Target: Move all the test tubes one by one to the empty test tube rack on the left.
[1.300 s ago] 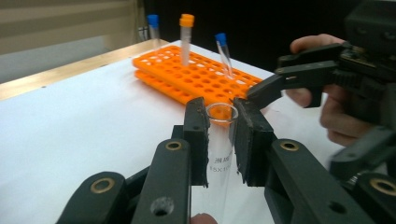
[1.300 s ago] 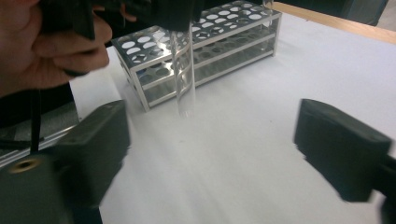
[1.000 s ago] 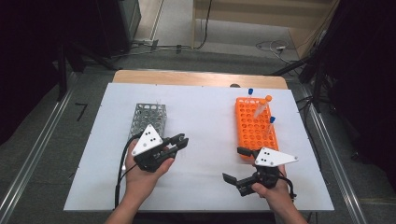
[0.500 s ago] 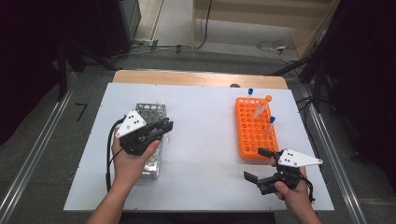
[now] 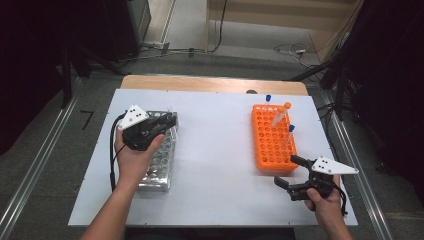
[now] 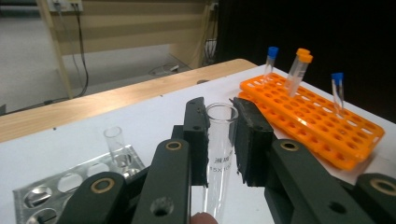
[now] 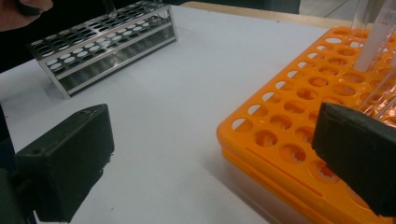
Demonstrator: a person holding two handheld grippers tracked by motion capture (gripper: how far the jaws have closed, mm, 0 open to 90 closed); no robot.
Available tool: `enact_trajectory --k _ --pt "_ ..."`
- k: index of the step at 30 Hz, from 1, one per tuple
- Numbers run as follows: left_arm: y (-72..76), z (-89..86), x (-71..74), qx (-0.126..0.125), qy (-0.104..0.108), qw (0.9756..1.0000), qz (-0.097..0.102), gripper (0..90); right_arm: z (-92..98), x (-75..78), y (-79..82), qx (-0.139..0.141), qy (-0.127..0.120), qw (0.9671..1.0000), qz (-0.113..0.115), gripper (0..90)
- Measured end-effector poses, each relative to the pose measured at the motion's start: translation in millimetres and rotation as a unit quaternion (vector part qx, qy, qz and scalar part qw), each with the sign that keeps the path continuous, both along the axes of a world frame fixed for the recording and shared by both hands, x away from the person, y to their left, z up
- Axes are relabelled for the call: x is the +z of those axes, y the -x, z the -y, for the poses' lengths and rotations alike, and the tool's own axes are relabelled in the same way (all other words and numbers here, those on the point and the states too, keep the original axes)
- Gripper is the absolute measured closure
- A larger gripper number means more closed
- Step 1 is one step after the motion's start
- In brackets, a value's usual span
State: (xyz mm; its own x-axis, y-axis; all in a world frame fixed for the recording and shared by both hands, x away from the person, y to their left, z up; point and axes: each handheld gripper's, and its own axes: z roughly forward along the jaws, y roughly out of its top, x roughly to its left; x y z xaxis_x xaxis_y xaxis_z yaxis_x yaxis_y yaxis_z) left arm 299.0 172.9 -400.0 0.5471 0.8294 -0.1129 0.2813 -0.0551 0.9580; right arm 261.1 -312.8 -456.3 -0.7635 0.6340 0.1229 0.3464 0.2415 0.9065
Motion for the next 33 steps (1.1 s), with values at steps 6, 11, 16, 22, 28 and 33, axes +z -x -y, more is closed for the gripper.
enact_trajectory --k 6,11,16,22,28,33 --pt "-14.8 -5.0 -2.5 0.021 0.002 0.9998 -0.003 76.8 1.4 -2.8 -1.8 -0.005 0.004 1.0000 0.004 0.0" --pt "-25.8 -6.5 -3.1 0.036 -0.003 0.9993 -0.003 76.9 3.2 -3.0 -2.2 -0.009 0.002 0.9999 0.005 0.0" --pt "-36.8 -7.6 -2.9 0.053 -0.006 0.9986 0.001 76.8 3.1 -4.1 -2.7 -0.008 0.004 1.0000 0.005 0.0" --pt "-47.8 -11.4 -8.0 0.079 0.002 0.9969 0.002 76.8 2.0 -5.0 -2.6 -0.005 0.008 0.9999 0.003 0.0" --pt "-55.0 -11.6 -13.3 0.092 0.005 0.9958 0.000 76.8 1.0 -6.3 -3.1 -0.003 0.011 0.9999 0.003 0.0" --pt "-58.0 -8.7 -17.4 0.090 -0.003 0.9959 -0.008 76.7 0.5 -6.6 -2.9 -0.002 0.012 0.9999 0.003 0.0"
